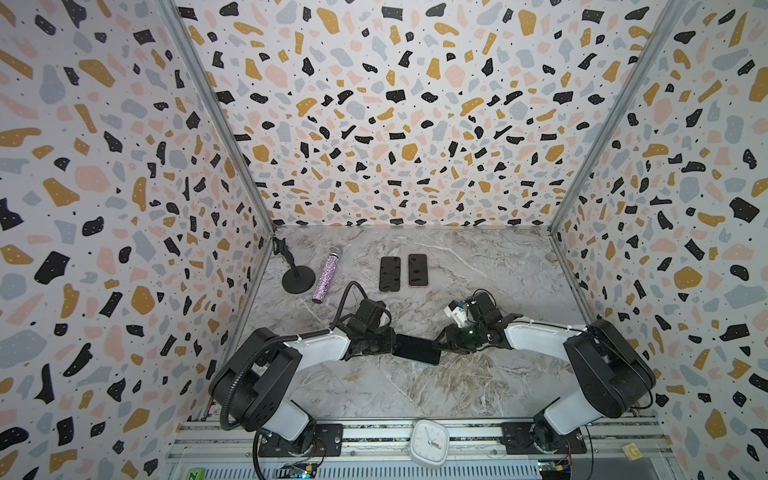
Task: Put the phone into the phone case
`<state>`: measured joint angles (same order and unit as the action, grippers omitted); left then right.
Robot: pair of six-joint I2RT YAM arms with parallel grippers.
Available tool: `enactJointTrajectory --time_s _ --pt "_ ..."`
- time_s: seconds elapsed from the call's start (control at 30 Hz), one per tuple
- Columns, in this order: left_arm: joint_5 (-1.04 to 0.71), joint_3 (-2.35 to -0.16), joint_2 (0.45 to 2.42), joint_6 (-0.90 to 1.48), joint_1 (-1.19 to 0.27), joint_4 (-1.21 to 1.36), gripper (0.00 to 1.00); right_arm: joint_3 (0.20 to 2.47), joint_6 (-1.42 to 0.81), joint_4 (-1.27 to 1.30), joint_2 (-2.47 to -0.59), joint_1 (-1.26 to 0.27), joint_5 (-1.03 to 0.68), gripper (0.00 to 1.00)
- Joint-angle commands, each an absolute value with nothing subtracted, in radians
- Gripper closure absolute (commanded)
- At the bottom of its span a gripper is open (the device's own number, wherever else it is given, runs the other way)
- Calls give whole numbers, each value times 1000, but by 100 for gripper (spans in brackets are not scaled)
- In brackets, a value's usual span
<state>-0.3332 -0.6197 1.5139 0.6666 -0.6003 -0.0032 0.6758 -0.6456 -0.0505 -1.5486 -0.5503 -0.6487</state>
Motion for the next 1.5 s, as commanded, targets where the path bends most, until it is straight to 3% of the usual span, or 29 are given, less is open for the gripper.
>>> enactJointTrajectory --time_s 0.0,0.27,0.83,1.47 --pt "-337 -623 1474 643 -594 -32 66 708 -602 -137 -1509 -555 -611 54" --pt "-298 -546 1336 618 -594 -136 49 770 -499 -195 -1513 -552 -561 54" --pt "-369 -439 1291 716 -715 3 37 826 -355 -131 -1655 -563 -577 51" --pt "-368 -574 1512 715 -722 116 49 732 -365 -99 -1613 -568 -629 60"
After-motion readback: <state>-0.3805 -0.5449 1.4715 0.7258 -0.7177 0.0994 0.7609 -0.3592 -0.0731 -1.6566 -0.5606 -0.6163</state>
